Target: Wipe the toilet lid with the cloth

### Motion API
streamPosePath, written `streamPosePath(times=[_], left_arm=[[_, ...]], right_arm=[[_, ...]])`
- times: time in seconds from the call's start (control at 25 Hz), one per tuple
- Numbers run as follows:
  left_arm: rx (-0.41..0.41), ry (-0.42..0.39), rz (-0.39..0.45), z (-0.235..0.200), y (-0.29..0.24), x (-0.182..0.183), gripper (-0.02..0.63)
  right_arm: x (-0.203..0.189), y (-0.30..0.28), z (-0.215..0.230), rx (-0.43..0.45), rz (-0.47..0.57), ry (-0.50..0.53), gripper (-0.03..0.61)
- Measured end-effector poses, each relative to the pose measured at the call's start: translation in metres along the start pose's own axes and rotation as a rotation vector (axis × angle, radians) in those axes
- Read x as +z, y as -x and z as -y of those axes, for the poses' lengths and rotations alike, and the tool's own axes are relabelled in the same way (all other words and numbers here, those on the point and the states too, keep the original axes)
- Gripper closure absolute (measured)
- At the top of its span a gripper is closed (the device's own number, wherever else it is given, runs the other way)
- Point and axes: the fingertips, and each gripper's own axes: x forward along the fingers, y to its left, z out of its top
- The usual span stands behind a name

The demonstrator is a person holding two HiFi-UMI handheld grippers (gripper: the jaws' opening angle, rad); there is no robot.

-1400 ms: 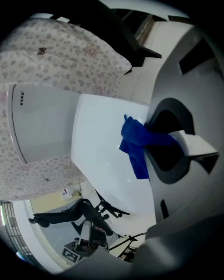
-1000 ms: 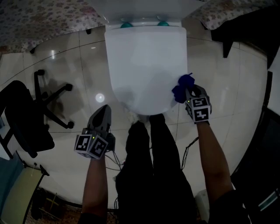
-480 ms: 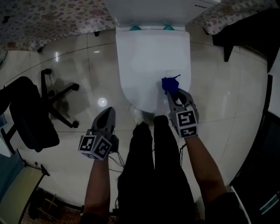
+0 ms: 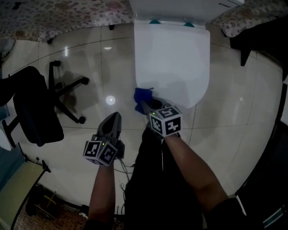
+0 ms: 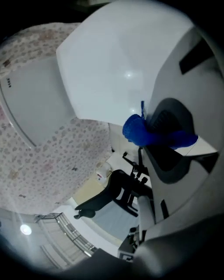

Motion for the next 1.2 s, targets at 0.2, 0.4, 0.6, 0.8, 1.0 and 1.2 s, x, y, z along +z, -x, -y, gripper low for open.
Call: streamPosePath(times=[0.2, 0.4, 0.6, 0.8, 1.0, 1.2], left_arm=[[-0.015, 0.017, -0.03, 0.008, -0.007, -0.033, 0.621], [-0.039, 0.044, -0.045, 0.03, -0.01, -0.042, 0.621], [-0.043, -0.003, -0.034, 0.037, -0.01, -0.031, 0.621], [-0.021, -0.012, -0.031, 0.037, -0.005, -0.029, 0.621], [0.001, -0.015, -0.034, 0.039, -0.001, -0.035, 0.621], [-0.017, -0.02, -0.01, 0.053, 0.002, -0.031, 0.621]], right_arm=[[-0.049, -0.005, 0.055, -0.136, -0.163, 0.142, 0.525], [-0.064, 0.024, 0.084, -0.166, -0.162, 0.171, 0.523], [-0.065, 0.053, 0.117, -0.231, -0.193, 0.324, 0.523], [-0.068, 0.092, 0.163, -0.31, -0.184, 0.329, 0.523], [-0.071, 0.134, 0.207, -0.395, -0.183, 0.306, 0.523], [-0.059, 0.18, 0.251, -0.565, -0.126, 0.263, 0.526]])
